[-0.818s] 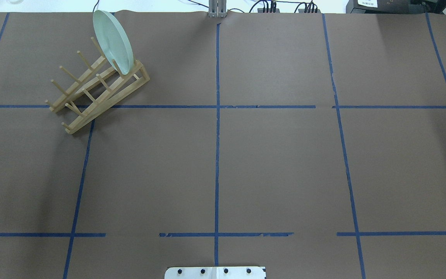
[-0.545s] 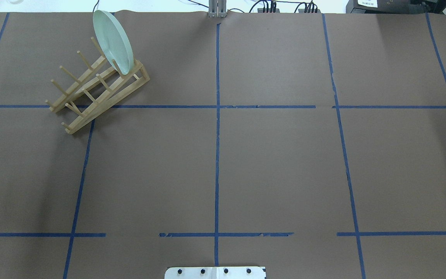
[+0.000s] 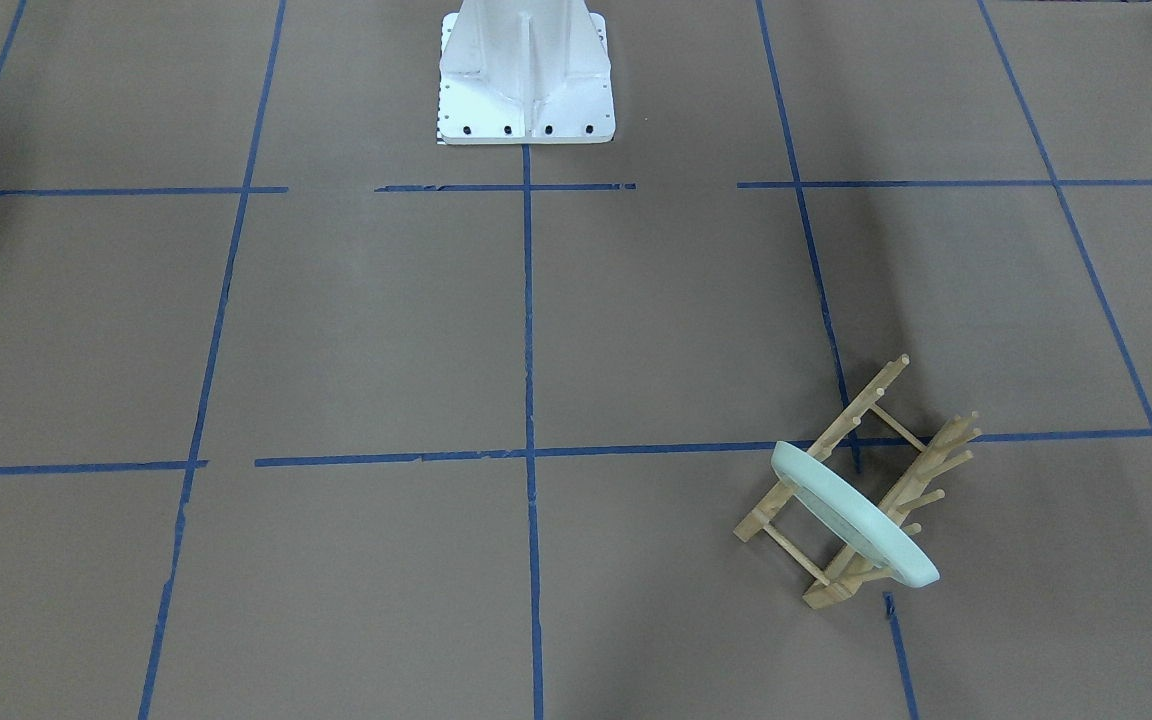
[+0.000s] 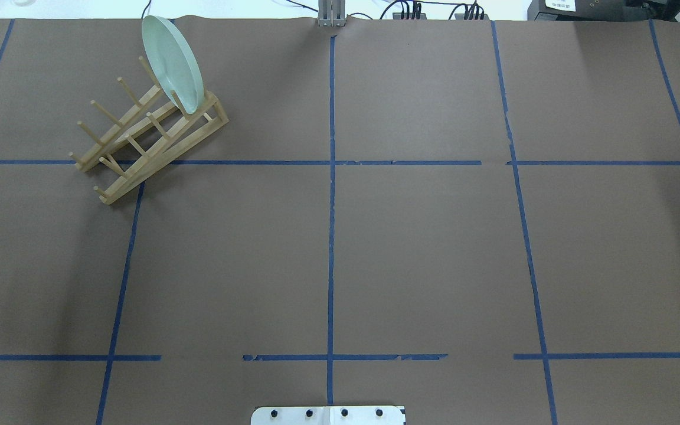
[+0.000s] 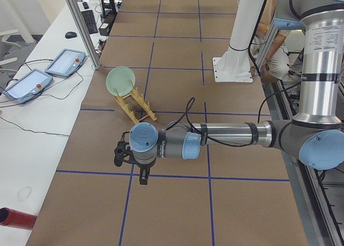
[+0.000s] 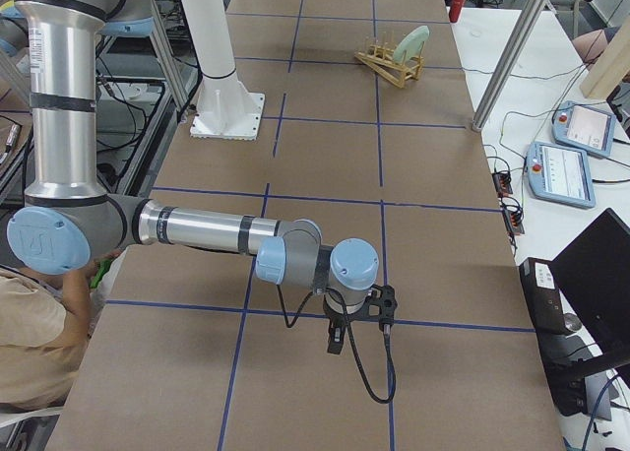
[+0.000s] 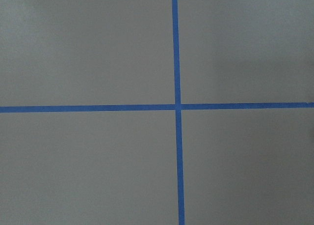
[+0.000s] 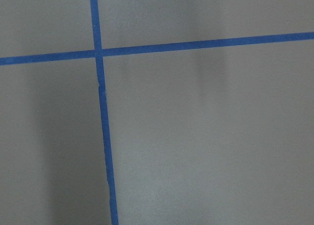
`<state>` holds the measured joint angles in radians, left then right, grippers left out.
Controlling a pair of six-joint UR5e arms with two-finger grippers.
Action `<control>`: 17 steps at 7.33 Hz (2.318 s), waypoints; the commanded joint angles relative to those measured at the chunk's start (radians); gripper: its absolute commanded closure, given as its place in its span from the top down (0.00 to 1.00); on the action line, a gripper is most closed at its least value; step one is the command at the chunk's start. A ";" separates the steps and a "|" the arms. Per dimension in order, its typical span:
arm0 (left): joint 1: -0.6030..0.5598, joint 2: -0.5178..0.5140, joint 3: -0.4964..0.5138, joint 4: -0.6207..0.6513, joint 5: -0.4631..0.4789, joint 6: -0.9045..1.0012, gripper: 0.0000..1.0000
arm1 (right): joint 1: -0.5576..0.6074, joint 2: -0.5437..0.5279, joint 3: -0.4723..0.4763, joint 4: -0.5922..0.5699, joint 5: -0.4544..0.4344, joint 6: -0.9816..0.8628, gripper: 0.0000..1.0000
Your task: Place plate on table
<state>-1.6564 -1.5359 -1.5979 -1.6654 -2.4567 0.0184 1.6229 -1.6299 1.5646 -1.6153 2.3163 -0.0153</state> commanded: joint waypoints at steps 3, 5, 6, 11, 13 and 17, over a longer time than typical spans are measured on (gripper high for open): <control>0.032 -0.072 -0.056 -0.447 -0.085 -0.754 1.00 | 0.000 -0.001 0.000 0.000 0.000 0.000 1.00; 0.134 -0.210 0.056 -0.699 -0.068 -1.192 1.00 | 0.000 0.001 0.000 0.000 0.000 0.000 1.00; 0.182 -0.283 0.093 -0.780 0.000 -1.325 1.00 | 0.000 -0.001 0.000 0.000 0.000 0.000 1.00; 0.522 -0.496 0.232 -1.157 0.477 -1.996 1.00 | 0.000 -0.001 0.000 0.000 0.000 0.000 1.00; 0.578 -0.550 0.305 -1.157 0.486 -1.996 1.00 | 0.000 -0.001 0.000 0.000 0.000 0.000 1.00; 0.601 -0.605 0.355 -1.151 0.518 -2.000 0.83 | 0.000 -0.001 0.000 0.000 0.000 0.000 1.00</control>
<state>-1.0597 -2.1309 -1.2495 -2.8169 -1.9423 -1.9826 1.6229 -1.6306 1.5646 -1.6153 2.3163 -0.0153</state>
